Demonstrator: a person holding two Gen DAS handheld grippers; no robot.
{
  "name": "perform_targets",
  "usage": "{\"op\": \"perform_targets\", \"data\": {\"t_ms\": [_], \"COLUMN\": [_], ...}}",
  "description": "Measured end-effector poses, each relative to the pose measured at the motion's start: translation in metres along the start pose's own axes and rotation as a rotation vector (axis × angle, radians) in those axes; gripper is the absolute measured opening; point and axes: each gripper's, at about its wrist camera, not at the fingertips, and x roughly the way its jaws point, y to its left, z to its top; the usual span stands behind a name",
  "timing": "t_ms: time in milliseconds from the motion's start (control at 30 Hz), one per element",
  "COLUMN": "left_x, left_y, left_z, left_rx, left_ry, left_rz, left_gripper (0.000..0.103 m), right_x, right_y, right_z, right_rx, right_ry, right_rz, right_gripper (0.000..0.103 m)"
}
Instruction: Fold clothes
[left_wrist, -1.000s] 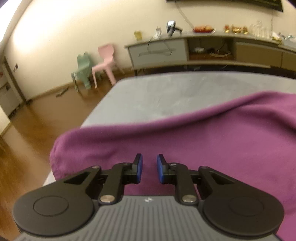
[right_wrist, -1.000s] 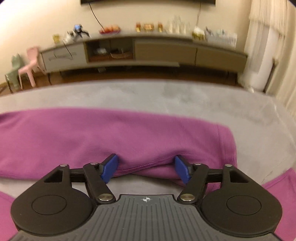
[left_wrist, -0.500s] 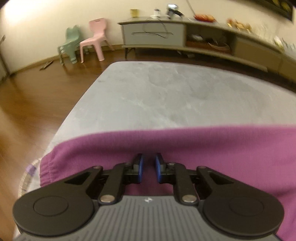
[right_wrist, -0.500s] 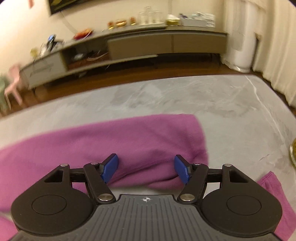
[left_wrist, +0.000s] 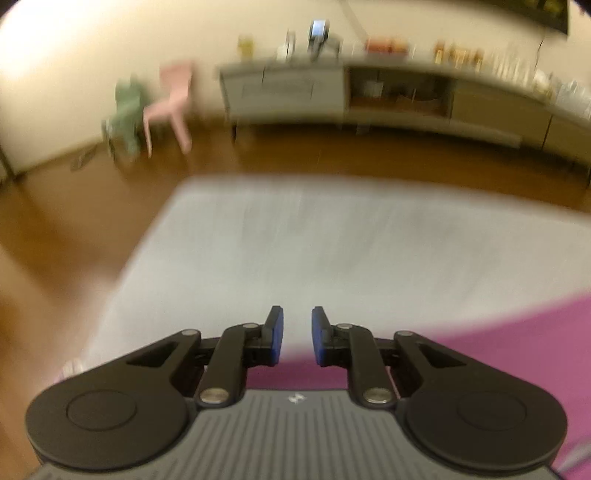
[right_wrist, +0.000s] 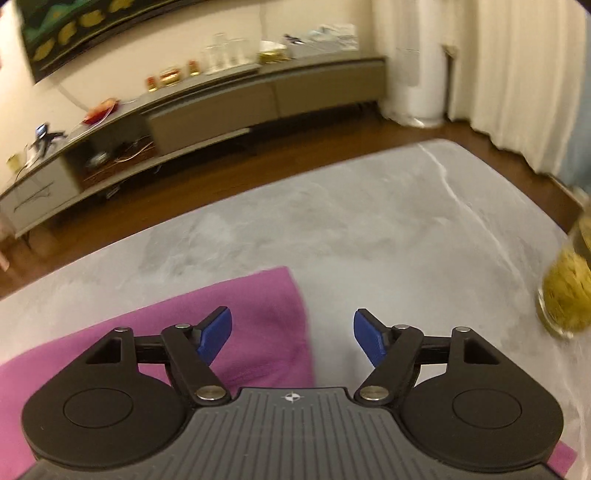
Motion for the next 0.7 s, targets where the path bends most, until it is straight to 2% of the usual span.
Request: {"op": "perform_targets", "data": {"t_ms": [67,100,133,167,267,367,400,433,467,500,567,667,700], "left_x": [-0.021,-0.03,-0.036,-0.04,-0.055,-0.063,-0.063,-0.062,-0.059,-0.059,-0.065,-0.075,-0.077], "left_y": [-0.008,-0.014,-0.024,-0.035,-0.067,-0.084,-0.086,-0.088,-0.088,-0.084,-0.076,-0.068,-0.067], "left_z": [0.019,0.023,0.02,0.012,-0.041,-0.098,-0.115,-0.131,-0.144,-0.154,-0.163,-0.176,-0.179], "left_rx": [-0.029,-0.035,-0.018,0.011,0.135,0.213,0.23,0.248,0.25,0.233,0.22,0.208,0.216], "left_ry": [-0.046,-0.05,-0.041,-0.021,0.036,0.072,0.085,0.098,0.115,0.099,0.102,0.111,0.109], "left_rz": [-0.046,-0.076,-0.115,-0.15,-0.252,-0.295,-0.291,-0.286,-0.269,-0.265,-0.268,-0.272,-0.267], "left_gripper": [0.021,0.022,0.022,0.023,0.023,0.024,0.024,0.024,0.024,0.025,0.026,0.027,0.027], "right_x": [0.006,0.009,0.002,-0.008,-0.04,-0.079,-0.084,-0.086,-0.08,-0.071,-0.056,-0.06,-0.063], "right_y": [0.001,0.001,0.001,0.001,0.002,-0.014,-0.022,-0.029,-0.036,-0.042,-0.056,-0.071,-0.069], "right_z": [-0.002,-0.003,-0.002,0.001,0.01,0.014,0.011,0.009,0.004,-0.001,-0.014,-0.029,-0.033], "right_rx": [-0.045,-0.07,-0.08,-0.085,-0.099,-0.06,-0.058,-0.062,-0.078,-0.099,-0.117,-0.018,0.001], "right_ry": [0.008,0.011,-0.019,-0.061,-0.186,-0.309,-0.313,-0.303,-0.252,-0.186,-0.081,-0.043,-0.034], "right_rz": [0.015,0.026,0.053,0.086,0.182,0.298,0.292,0.271,0.221,0.16,0.067,0.106,0.139], "right_gripper": [0.066,0.038,0.003,0.003,0.003,0.002,0.002,0.002,0.002,0.002,0.002,0.006,0.014]}}
